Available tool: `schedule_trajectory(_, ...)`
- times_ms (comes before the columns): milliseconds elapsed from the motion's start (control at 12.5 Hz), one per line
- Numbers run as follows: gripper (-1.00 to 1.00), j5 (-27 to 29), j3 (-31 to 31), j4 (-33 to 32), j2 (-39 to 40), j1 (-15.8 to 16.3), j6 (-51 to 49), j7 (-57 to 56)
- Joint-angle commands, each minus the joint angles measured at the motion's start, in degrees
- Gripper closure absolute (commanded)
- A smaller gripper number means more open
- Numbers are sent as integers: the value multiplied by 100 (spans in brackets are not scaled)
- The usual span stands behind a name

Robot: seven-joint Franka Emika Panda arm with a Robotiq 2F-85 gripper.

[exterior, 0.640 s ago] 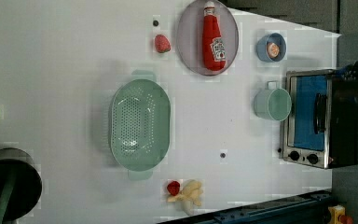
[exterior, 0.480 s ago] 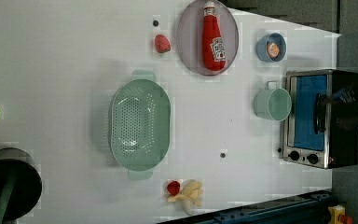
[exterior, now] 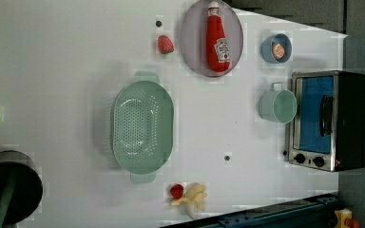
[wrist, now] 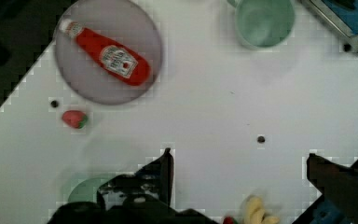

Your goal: Drag strainer left to right.

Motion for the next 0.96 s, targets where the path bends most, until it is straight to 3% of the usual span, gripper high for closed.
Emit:
schedule_trajectory(80,-100,1,942,-102,462,188,48,865)
schedule_trajectory(480,-100,-6,2249,-334,1031,209,768,3984)
schedule_trajectory(720,-100,-69,2801,-796,1557,219,1876,5847)
schedule_trajectory(960,-100,-243,3007,-1442,2094,263,3175,6756)
